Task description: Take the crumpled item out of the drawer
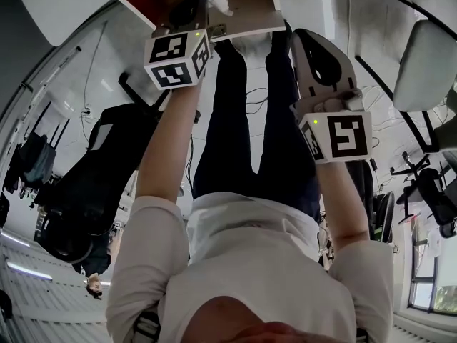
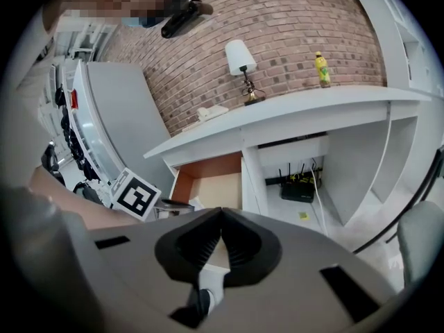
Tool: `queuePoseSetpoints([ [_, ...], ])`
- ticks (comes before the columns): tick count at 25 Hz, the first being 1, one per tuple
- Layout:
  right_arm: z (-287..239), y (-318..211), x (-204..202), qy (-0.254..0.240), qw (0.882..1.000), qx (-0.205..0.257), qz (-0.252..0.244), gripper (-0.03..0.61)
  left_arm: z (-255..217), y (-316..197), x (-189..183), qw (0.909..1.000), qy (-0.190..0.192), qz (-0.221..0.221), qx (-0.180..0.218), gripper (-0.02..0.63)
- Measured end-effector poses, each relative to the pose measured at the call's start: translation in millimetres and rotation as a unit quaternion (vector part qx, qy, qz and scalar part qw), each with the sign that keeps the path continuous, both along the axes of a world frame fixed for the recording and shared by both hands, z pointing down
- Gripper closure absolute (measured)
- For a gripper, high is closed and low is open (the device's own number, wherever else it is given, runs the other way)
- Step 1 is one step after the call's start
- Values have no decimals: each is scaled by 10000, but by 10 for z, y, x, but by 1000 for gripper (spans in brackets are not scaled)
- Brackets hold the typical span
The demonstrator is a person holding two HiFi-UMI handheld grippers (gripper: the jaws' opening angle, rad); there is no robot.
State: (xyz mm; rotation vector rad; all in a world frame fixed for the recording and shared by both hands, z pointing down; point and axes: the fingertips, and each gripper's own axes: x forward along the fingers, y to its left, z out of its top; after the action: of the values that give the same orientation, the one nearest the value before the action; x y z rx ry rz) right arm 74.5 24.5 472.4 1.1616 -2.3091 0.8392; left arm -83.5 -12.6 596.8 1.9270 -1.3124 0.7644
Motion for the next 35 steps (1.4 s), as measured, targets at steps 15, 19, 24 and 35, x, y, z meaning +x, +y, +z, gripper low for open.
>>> queuePoseSetpoints([
  [15, -10, 138, -245, 138, 9999, 54, -82, 571, -1036, 471, -385, 9886, 479, -780, 1194, 597],
  [19, -37, 178, -334, 168, 9998, 56, -104, 571, -1209, 653, -418, 9859, 533, -876, 1323, 596],
  [24, -98, 154, -426, 196, 9996, 141, -150, 571, -1390, 716, -457, 9835, 618, -844, 1475, 595],
  [35, -416, 156, -490, 273, 9985, 428, -227, 571, -1902, 654, -591, 9743, 831, -969, 1855, 596],
])
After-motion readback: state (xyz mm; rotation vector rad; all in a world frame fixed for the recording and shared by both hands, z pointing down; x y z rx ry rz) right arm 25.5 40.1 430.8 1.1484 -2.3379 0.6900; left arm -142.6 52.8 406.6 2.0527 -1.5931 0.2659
